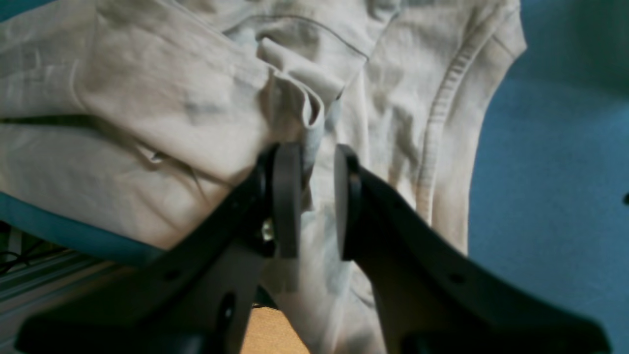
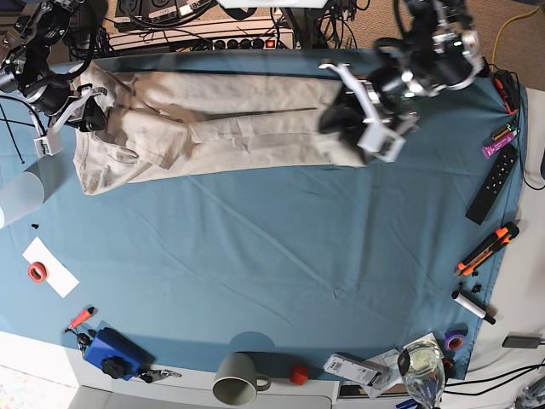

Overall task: Fold the T-shirt properly
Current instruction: 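Grasp the shirt end with the left gripper and fold it toward the right gripper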

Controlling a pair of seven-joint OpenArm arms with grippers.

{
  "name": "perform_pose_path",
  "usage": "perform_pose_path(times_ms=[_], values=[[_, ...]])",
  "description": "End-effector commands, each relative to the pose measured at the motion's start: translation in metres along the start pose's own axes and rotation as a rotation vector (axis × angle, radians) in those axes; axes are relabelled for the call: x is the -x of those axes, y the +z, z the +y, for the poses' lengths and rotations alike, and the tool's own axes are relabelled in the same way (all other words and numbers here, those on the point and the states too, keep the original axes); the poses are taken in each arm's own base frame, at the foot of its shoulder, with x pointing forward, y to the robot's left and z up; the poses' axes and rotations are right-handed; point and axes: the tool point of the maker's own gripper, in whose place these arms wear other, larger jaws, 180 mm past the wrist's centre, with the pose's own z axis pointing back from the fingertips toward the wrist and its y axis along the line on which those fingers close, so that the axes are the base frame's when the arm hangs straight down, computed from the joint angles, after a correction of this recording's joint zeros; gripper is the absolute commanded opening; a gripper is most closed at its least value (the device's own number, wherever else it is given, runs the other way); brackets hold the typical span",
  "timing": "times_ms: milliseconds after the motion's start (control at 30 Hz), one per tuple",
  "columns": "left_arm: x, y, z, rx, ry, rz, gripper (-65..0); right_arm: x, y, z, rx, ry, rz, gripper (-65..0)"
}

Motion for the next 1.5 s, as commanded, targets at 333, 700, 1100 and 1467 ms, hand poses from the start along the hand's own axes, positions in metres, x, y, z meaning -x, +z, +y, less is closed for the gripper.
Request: perform_pose_path(times_ms=[333, 700, 1100, 1467], values=[[-0.016, -0.048, -0.065, 0.094, -0.123, -0.043, -65.0, -0.013, 0.006, -0.003, 0.010, 0.025, -0.040, -52.5], [-0.012, -0.076, -0.069, 0.095, -0.131, -0.012, -65.0, -0.013, 0.006, -0.003, 0.009, 0.025, -0.040, -52.5], [-0.031, -0.069, -0.107, 0.284, -0.070, -0.098, -36.2, -0.013, 0.006, -0.003, 0.010, 0.025, -0.040, -52.5], [0.006, -0.055, -0.062, -0.012, -0.104, 0.109, -65.0, -0.013, 0.006, -0.003, 0.010, 0.025, -0.040, -52.5]])
